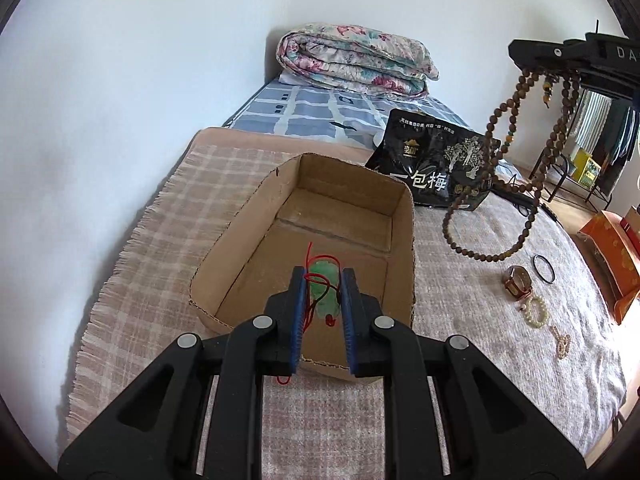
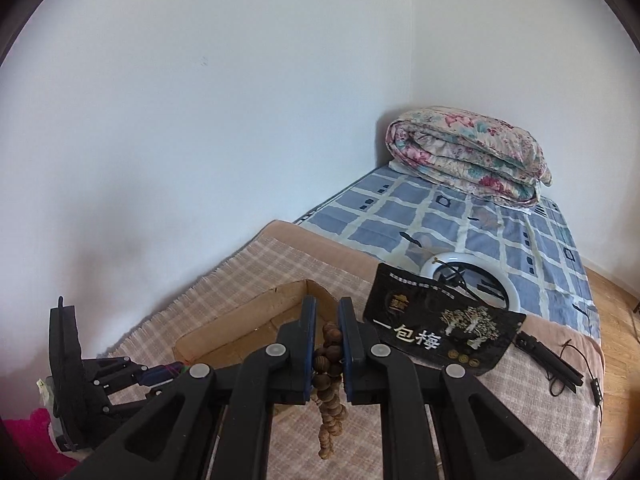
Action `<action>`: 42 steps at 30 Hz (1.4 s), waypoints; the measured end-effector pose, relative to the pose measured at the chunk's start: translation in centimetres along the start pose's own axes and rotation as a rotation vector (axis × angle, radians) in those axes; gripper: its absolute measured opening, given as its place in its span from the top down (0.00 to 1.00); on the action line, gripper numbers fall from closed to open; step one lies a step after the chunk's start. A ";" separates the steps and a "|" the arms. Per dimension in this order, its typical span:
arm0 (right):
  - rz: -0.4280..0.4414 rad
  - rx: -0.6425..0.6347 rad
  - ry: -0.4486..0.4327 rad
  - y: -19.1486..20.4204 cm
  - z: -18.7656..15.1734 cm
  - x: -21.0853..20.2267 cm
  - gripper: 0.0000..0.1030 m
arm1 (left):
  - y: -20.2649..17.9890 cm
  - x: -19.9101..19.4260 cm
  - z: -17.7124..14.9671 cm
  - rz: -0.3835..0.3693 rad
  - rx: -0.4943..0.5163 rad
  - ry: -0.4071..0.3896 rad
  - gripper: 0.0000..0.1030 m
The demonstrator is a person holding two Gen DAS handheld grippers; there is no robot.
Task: Organize jewelry
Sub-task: 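Lift and carry the pendant and bead strand over the cardboard box with both tools, then open both tools to drop the pendant and bead strand into the box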
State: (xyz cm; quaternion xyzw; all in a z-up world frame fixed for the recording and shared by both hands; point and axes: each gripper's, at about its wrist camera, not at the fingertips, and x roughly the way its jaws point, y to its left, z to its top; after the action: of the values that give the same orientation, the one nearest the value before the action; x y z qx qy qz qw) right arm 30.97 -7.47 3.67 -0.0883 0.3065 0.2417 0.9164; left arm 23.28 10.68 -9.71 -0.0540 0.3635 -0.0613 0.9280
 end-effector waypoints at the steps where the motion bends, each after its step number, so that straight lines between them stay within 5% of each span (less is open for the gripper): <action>1: 0.005 -0.004 0.002 0.4 0.3 0.6 0.91 | 0.2 0.2 0.0 -0.001 -0.001 0.001 0.85; 21: 0.073 0.088 0.118 1.7 -0.6 12.8 0.88 | 3.0 3.5 0.4 0.002 -0.049 0.045 0.85; 23: 0.074 0.100 0.125 1.5 -1.1 13.3 0.67 | 3.1 3.7 0.4 -0.009 -0.057 0.053 0.84; 25: 0.058 0.103 0.120 1.4 -1.3 13.1 0.45 | 3.1 3.9 0.5 -0.014 -0.068 0.063 0.56; 28: 0.037 0.105 0.102 1.0 -1.6 12.5 0.25 | 3.0 3.4 0.4 0.000 -0.069 0.032 0.46; 42: -0.061 0.125 0.063 -2.0 -2.6 7.6 0.10 | 1.6 1.2 0.4 0.019 -0.061 0.009 0.46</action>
State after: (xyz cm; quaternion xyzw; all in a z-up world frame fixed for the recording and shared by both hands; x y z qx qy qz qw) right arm 35.95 -7.04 -2.95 -0.0477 0.3467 0.1912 0.9170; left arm 24.53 12.14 -10.46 -0.0787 0.3697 -0.0416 0.9249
